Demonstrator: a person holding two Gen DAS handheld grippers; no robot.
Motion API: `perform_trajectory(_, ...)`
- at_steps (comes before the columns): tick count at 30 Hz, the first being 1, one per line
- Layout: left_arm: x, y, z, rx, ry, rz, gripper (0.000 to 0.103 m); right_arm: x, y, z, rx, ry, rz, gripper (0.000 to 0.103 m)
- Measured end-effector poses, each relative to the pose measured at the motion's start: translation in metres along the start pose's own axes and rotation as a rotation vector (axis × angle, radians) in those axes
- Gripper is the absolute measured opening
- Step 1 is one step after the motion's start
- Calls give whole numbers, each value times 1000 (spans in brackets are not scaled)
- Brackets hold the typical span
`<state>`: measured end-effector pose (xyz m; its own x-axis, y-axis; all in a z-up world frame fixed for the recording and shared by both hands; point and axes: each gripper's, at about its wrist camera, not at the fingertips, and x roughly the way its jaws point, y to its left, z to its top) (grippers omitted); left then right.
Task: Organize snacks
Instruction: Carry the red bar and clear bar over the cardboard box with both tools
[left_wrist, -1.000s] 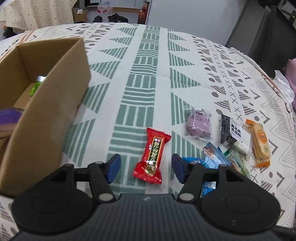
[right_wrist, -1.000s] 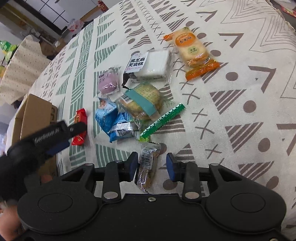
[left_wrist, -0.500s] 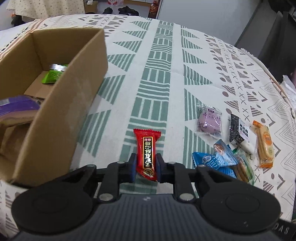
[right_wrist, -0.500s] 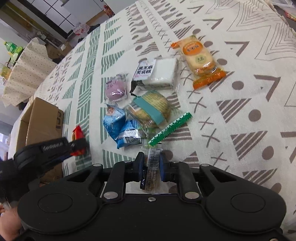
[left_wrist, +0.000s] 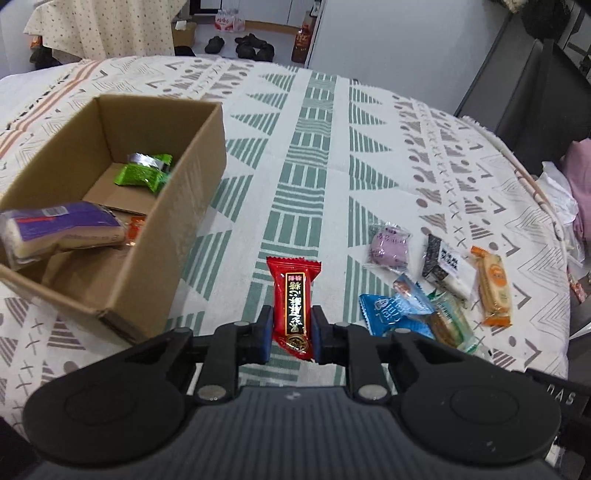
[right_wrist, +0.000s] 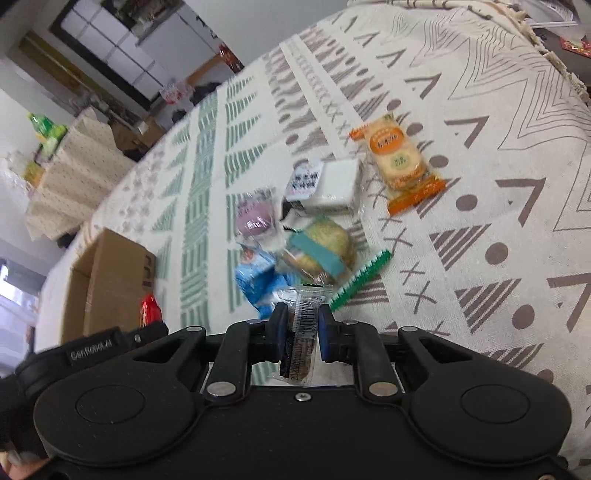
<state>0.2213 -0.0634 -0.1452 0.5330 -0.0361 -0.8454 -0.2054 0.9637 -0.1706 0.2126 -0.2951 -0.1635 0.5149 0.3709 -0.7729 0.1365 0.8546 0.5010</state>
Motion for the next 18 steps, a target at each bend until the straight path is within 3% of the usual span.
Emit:
perform_trajectory(9, -41, 7, 3, -27, -72, 10, 20, -16, 6, 4, -2, -56, 137, 18)
perform_trajectory(18, -73, 32, 12, -74, -138, 33, 20, -16, 36, 13, -55, -92, 217, 18)
